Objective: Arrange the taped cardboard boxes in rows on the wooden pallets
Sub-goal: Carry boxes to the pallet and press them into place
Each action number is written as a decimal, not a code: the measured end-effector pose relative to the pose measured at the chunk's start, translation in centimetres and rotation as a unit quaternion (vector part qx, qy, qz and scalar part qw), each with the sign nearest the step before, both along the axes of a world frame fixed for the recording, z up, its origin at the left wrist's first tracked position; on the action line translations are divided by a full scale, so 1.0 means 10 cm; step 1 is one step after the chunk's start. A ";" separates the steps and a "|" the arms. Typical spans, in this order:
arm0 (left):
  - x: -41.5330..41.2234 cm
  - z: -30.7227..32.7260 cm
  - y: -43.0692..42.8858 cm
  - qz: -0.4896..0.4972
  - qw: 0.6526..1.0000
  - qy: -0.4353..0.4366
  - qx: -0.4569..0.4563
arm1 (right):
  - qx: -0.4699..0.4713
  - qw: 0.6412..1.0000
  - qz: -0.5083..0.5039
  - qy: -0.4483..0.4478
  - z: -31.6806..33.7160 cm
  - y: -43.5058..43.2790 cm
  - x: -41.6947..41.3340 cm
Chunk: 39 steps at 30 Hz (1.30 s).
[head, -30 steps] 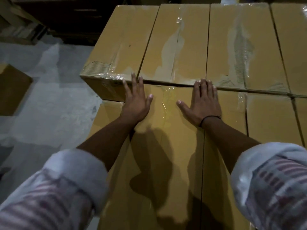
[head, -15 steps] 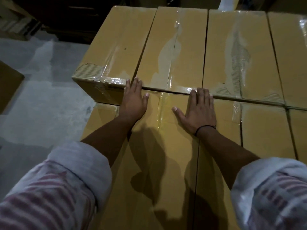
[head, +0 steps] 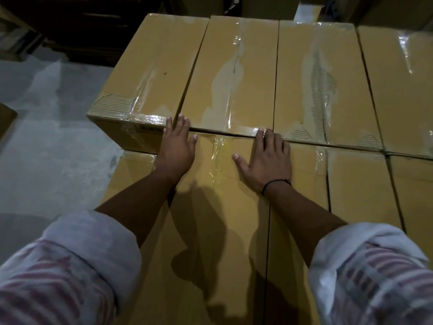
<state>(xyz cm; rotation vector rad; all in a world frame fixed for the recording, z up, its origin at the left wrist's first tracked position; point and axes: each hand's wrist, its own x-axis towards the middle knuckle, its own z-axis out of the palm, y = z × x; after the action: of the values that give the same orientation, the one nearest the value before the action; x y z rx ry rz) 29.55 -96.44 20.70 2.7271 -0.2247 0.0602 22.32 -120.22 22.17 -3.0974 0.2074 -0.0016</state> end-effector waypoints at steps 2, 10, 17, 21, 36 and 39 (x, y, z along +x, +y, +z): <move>0.00 0.00 0.00 0.001 1.000 -0.002 0.008 | -0.008 1.000 0.001 -0.002 0.01 0.01 -0.02; 0.00 0.00 -0.01 -0.009 1.000 -0.003 0.013 | -0.002 1.000 0.014 0.013 -0.06 -0.01 0.03; 0.01 0.00 -0.02 -0.009 1.000 -0.008 0.004 | -0.023 1.000 0.018 0.008 -0.14 -0.04 0.06; 0.00 0.00 -0.01 -0.025 0.997 0.022 0.071 | -0.022 0.999 0.015 0.022 -0.13 -0.02 0.05; -3.28 0.26 1.13 -0.126 0.974 0.155 0.103 | 0.057 0.983 0.081 0.153 0.25 1.34 -2.19; -3.51 0.39 1.59 -0.077 0.982 0.160 0.065 | 0.097 0.984 0.085 0.121 0.41 2.10 -2.39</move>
<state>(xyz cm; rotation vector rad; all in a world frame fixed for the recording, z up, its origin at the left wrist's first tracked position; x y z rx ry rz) -5.54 -80.58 24.64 2.7858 -0.3555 -0.4477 -1.60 -99.17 26.26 -2.9022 -0.0486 0.3775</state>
